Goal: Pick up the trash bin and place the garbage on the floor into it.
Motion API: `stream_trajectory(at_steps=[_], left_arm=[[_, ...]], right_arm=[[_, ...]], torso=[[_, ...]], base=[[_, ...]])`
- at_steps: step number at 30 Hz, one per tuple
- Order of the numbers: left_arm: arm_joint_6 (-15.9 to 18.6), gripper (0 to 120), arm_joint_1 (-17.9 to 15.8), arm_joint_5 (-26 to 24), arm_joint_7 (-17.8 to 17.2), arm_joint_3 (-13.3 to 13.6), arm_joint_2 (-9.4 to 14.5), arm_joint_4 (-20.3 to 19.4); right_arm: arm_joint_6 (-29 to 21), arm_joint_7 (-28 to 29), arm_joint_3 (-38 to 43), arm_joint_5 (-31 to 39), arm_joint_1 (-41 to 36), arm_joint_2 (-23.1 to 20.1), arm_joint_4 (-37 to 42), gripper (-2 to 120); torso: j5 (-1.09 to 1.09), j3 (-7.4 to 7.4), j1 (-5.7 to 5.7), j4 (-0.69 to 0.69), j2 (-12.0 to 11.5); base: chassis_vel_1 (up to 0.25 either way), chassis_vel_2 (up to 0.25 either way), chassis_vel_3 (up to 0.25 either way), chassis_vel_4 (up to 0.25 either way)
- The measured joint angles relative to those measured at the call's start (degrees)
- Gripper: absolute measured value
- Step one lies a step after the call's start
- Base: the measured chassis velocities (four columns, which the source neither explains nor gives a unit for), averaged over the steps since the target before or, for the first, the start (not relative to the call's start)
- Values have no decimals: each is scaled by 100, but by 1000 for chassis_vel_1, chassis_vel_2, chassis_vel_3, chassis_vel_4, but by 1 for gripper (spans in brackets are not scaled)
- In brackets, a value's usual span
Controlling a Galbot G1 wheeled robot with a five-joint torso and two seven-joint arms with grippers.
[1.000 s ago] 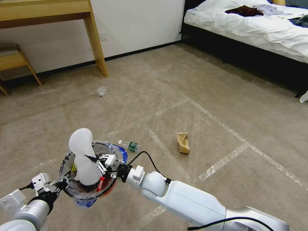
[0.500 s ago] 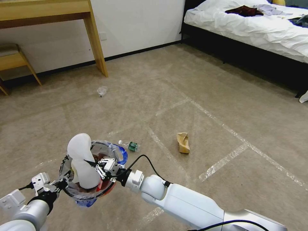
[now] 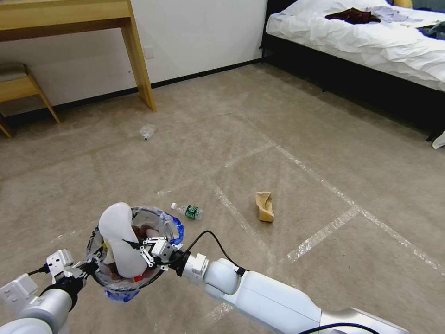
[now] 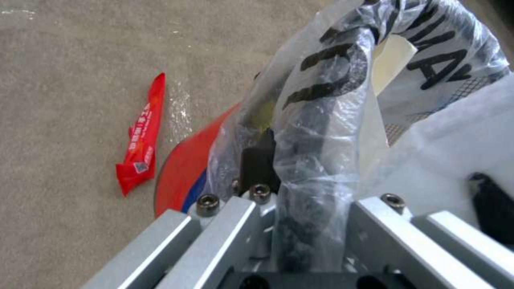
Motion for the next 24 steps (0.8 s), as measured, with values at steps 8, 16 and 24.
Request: stream_trajectory(at_steps=[8, 16, 24], left_arm=[[9, 1, 6, -35, -18, -14, 2, -10], [60, 1, 9, -96, -47, -7, -10, -41], [74, 1, 14, -165, -69, -36, 7, -46]], right_arm=[[34, -22, 2, -9, -23, 26, -83, 0], [16, -30, 0, -10, 16, 22, -41, 0], [-91, -5, -7, 33, 65, -35, 105, 7]], torso=[[0, 0, 0, 0, 0], [0, 0, 0, 0, 0], [1, 0, 0, 0, 0]], base=[[0, 0, 0, 0], [0, 0, 0, 0], [0, 0, 0, 0]])
